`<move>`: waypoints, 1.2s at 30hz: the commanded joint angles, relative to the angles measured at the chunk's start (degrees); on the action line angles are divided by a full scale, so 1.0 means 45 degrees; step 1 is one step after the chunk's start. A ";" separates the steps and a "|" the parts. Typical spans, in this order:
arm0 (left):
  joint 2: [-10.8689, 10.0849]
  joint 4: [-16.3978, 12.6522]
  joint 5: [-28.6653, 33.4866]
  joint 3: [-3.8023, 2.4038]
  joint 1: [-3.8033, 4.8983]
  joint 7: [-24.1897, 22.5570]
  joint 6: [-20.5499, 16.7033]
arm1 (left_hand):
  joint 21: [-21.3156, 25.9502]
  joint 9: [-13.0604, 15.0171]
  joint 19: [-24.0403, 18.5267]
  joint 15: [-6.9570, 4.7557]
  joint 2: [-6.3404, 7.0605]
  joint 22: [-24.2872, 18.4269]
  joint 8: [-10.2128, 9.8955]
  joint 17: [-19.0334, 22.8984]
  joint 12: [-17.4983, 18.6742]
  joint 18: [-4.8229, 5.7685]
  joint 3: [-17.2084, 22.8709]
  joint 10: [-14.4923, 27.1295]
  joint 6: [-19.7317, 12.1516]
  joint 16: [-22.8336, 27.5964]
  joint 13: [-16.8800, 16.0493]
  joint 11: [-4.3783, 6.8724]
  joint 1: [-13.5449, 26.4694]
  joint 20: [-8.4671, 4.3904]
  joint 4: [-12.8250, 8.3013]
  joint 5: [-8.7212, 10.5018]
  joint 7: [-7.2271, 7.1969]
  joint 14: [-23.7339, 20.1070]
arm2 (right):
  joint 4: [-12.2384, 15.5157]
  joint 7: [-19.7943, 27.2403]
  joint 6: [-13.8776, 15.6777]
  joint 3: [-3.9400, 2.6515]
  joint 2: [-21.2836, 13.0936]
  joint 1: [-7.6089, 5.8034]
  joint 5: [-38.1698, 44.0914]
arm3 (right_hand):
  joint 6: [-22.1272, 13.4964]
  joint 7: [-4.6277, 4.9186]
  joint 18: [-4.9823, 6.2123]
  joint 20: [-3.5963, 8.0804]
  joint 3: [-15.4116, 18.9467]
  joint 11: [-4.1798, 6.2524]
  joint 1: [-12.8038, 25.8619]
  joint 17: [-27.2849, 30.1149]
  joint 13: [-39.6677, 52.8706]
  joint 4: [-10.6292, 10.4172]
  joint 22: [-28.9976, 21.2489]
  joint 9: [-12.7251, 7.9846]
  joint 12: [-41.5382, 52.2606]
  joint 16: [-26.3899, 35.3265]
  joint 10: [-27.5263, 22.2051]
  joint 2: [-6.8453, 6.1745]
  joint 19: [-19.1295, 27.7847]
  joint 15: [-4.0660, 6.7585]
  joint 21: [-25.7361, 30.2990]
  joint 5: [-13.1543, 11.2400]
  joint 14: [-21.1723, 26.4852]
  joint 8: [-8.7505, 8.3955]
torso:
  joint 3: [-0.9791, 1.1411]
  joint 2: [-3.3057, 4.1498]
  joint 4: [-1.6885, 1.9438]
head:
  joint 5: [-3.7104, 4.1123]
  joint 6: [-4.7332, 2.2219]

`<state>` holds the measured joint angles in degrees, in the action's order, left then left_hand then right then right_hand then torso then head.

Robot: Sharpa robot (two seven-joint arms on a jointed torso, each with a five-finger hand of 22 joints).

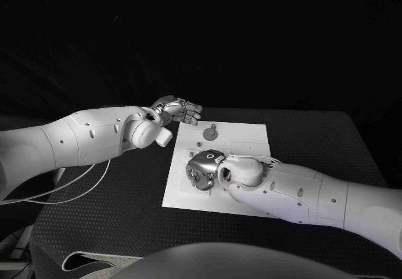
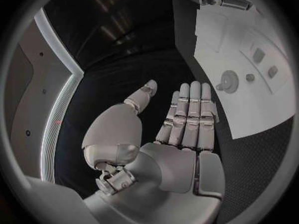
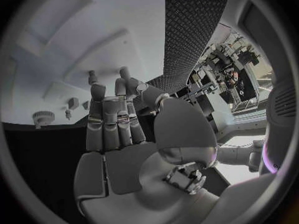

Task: Assemble the parts on the task board

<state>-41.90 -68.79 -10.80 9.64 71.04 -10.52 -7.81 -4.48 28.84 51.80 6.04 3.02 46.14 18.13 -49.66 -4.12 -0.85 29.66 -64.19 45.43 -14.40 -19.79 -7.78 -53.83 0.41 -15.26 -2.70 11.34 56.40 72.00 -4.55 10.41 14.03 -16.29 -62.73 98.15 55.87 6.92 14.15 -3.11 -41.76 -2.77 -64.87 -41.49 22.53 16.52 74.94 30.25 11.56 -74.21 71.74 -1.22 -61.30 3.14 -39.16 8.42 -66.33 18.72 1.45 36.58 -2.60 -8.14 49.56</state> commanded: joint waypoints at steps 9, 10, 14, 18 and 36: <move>0.0038 0.0006 -0.0023 -0.0011 0.0012 -0.0066 0.0204 | 0.0077 -0.0018 -0.0002 0.0015 -0.0077 -0.0023 0.0041 -0.0022 -0.0011 0.0045 -0.0083 0.0084 -0.0055 0.0071 0.0021 -0.0004 0.0031 0.0006 0.0004 -0.0038 0.0024 0.0115 | -0.0066 0.0047 -0.0538 0.0005 -0.0006 0.0087 0.0159 | 0.0250 -0.0019 0.0189 0.0031 -0.0092 -0.0002 0.0008 -0.0020 0.0032 0.0001 0.0251 0.0535 0.0015 0.0055 0.0055 0.0077 -0.0026 0.0084 -0.0074 0.0016 0.0020 0.0294 | 0.0012 0.0001 -0.0002 | 0.0023 0.0063; 0.0038 0.0007 -0.0023 -0.0011 0.0011 -0.0066 0.0206 | 0.0077 -0.0018 -0.0002 0.0015 -0.0077 -0.0023 0.0041 -0.0022 -0.0011 0.0045 -0.0083 0.0084 -0.0055 0.0071 0.0021 -0.0004 0.0030 0.0006 0.0004 -0.0038 0.0024 0.0115 | -0.0067 0.0041 -0.0511 0.0005 -0.0019 0.0087 0.0172 | 0.0250 -0.0019 0.0189 0.0031 -0.0092 -0.0002 0.0008 -0.0020 0.0033 0.0001 0.0251 0.0536 0.0015 0.0056 0.0054 0.0076 -0.0025 0.0084 -0.0073 0.0016 0.0021 0.0294 | 0.0012 0.0001 -0.0002 | 0.0023 0.0063; 0.0039 0.0011 -0.0023 -0.0010 0.0011 -0.0072 0.0217 | 0.0078 -0.0019 -0.0002 0.0015 -0.0079 -0.0024 0.0041 -0.0023 -0.0011 0.0044 -0.0083 0.0085 -0.0055 0.0073 0.0021 -0.0005 0.0028 0.0006 0.0004 -0.0038 0.0024 0.0116 | -0.0088 0.0016 -0.0496 0.0005 -0.0060 0.0090 0.0196 | 0.0250 -0.0019 0.0189 0.0031 -0.0094 -0.0002 0.0008 -0.0022 0.0038 0.0003 0.0251 0.0539 0.0014 0.0057 0.0054 0.0077 -0.0022 0.0084 -0.0072 0.0016 0.0023 0.0293 | 0.0011 -0.0001 -0.0004 | 0.0026 0.0065; 0.0019 -0.0011 -0.0023 -0.0010 0.0011 -0.0065 0.0200 | 0.0078 -0.0019 -0.0002 0.0015 -0.0079 -0.0026 0.0041 -0.0025 -0.0012 0.0044 -0.0084 0.0086 -0.0056 0.0076 0.0022 -0.0005 0.0025 0.0006 0.0004 -0.0038 0.0025 0.0116 | -0.0083 0.0022 -0.0605 0.0005 -0.0088 0.0098 0.0198 | 0.0252 -0.0020 0.0189 0.0031 -0.0096 -0.0002 0.0007 -0.0024 0.0043 0.0004 0.0252 0.0542 0.0014 0.0058 0.0055 0.0077 -0.0019 0.0084 -0.0072 0.0016 0.0025 0.0293 | 0.0009 0.0002 -0.0001 | 0.0025 0.0073; 0.0028 0.0007 -0.0024 -0.0010 0.0011 -0.0050 0.0234 | 0.0080 -0.0021 -0.0003 0.0016 -0.0077 -0.0031 0.0041 -0.0032 -0.0013 0.0046 -0.0092 0.0089 -0.0058 0.0087 0.0023 -0.0006 0.0020 0.0007 0.0005 -0.0038 0.0026 0.0117 | -0.0128 0.0005 -0.0666 0.0006 -0.0107 0.0129 0.0200 | 0.0256 -0.0022 0.0189 0.0029 -0.0098 -0.0001 0.0010 -0.0034 0.0065 0.0006 0.0253 0.0557 0.0012 0.0065 0.0059 0.0073 -0.0009 0.0085 -0.0070 0.0015 0.0035 0.0293 | 0.0008 0.0000 0.0000 | 0.0041 0.0098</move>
<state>-41.87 -68.69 -10.80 9.64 71.03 -10.42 -7.57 -4.48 28.80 51.80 6.04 3.02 46.09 18.13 -49.75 -4.12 -0.85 29.66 -64.19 45.43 -14.40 -19.75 -7.78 -53.83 0.41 -15.26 -2.69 11.34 56.40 71.64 -4.35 9.44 13.92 -16.73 -62.36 98.27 56.09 6.70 14.09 -3.11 -41.84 -2.77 -64.62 -41.58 22.73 16.45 74.92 30.32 11.52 -74.21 71.74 -1.45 -61.30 3.13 -39.17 8.20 -66.13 18.73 1.48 36.59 -2.60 -7.99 50.00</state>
